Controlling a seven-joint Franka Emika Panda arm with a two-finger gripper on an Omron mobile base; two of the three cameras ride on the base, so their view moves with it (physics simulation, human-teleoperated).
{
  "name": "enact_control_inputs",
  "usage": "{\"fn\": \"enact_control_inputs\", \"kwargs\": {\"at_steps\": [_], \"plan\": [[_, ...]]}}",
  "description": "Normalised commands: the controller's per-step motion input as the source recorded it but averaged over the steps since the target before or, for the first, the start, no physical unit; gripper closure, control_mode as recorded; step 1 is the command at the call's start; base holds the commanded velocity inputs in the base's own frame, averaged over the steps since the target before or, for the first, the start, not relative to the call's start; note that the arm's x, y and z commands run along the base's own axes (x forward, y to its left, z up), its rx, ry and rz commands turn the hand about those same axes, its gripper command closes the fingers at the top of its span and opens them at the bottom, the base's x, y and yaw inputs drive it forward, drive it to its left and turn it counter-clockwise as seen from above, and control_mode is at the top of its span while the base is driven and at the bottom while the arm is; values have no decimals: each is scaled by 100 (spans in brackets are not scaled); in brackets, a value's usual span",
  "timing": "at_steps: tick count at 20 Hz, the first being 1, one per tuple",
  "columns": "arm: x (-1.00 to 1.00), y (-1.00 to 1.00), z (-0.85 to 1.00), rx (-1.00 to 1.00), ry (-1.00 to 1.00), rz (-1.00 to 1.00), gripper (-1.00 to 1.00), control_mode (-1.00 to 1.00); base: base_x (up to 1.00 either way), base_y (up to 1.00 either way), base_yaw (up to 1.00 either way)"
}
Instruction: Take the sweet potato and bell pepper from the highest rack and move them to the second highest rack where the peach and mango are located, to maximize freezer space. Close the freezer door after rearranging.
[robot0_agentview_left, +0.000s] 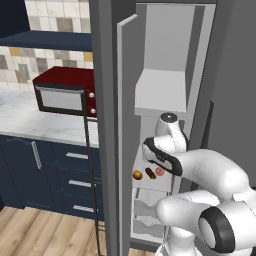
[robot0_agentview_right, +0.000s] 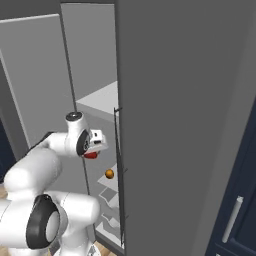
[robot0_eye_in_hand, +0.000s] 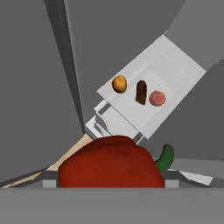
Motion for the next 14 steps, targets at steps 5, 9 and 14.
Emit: {"fn": "enact_control_inputs", "kwargs": {"at_steps": [5, 9, 14], "plan": [[36, -3, -80, 0, 8, 9, 100, -100, 0, 0, 0], [34, -1, -88, -3, 3, 9, 100, -100, 0, 0, 0], [24, 0, -97, -8, 0, 7, 100, -100, 0, 0, 0]]}}
